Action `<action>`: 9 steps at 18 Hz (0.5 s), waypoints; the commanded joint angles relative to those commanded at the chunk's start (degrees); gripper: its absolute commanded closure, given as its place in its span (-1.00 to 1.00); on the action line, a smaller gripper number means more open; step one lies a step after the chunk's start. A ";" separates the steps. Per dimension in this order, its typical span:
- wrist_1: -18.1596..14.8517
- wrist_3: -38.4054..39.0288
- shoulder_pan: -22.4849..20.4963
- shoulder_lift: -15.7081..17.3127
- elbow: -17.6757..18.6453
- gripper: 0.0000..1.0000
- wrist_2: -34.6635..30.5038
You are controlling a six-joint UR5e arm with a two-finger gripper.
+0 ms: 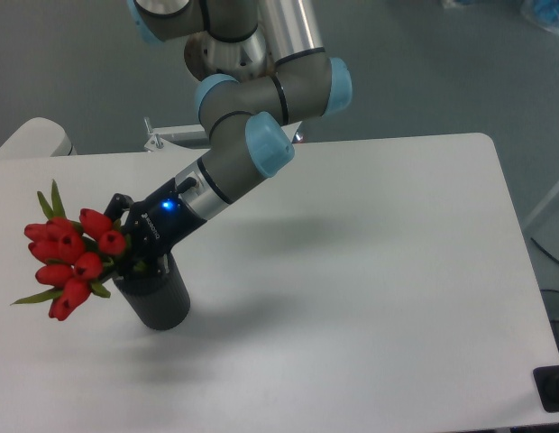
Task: Insert the flowers into the vase
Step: 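Open the gripper to release the tulips in the vase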
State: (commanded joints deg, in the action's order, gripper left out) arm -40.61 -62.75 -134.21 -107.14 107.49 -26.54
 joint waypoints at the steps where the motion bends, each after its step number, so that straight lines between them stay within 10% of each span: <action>1: 0.00 0.00 -0.09 0.00 -0.09 -0.22 0.00; 3: 0.00 0.00 -0.70 0.00 -0.09 -0.64 0.00; 9: 0.18 -0.35 -2.63 0.26 0.26 -0.96 0.00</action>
State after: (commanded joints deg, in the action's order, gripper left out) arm -40.43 -63.10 -136.84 -106.88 107.75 -26.54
